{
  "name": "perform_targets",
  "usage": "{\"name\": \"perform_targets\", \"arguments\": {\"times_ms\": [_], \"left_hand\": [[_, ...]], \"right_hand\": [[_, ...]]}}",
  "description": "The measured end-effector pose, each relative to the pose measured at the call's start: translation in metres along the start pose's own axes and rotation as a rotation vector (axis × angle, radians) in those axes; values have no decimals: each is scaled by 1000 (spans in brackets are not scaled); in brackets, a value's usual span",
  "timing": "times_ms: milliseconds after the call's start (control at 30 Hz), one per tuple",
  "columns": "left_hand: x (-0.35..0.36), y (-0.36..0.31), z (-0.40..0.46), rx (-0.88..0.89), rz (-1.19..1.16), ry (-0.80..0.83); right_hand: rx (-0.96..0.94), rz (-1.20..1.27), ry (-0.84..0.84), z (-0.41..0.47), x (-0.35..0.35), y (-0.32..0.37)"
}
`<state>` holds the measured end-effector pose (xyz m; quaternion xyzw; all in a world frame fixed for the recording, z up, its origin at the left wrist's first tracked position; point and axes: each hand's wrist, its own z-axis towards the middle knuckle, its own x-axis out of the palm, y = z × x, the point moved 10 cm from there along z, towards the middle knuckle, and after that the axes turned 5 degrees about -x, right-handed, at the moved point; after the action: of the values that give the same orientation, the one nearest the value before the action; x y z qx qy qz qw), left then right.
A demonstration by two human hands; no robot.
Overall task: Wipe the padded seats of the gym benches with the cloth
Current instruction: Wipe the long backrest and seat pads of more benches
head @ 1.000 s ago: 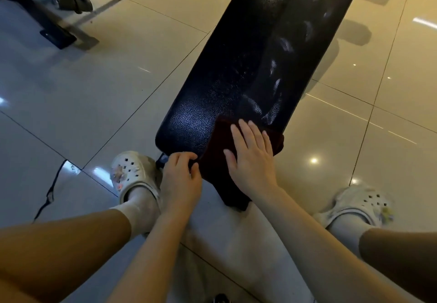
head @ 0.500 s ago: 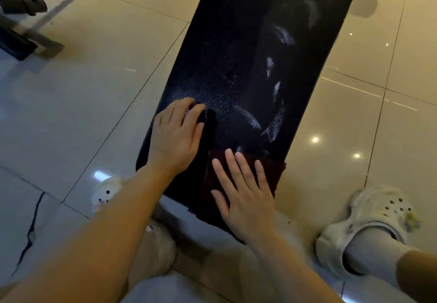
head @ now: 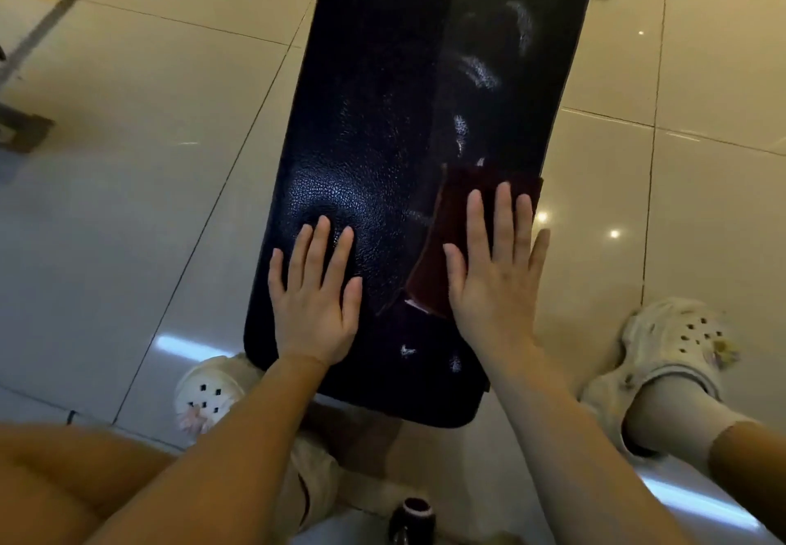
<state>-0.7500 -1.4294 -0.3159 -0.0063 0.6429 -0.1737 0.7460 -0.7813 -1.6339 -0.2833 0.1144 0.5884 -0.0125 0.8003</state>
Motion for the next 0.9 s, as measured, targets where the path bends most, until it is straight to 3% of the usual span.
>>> {"name": "perform_targets", "arguments": {"times_ms": [200, 367, 500, 700, 900], "left_hand": [[0, 1, 0, 11, 21, -52], [0, 0, 3, 12, 3, -29], [-1, 1, 2, -5, -12, -31], [1, 2, 2, -1, -7, -27], [-3, 0, 2, 19, -29, -80]], "right_hand": [[37, -31, 50, -40, 9, 23], [9, -61, 109, -123, 19, 50], [93, -47, 145, -155, 22, 57], [137, -57, 113, -116, 18, 55], [204, -55, 62, 11, 10, 17]]}}
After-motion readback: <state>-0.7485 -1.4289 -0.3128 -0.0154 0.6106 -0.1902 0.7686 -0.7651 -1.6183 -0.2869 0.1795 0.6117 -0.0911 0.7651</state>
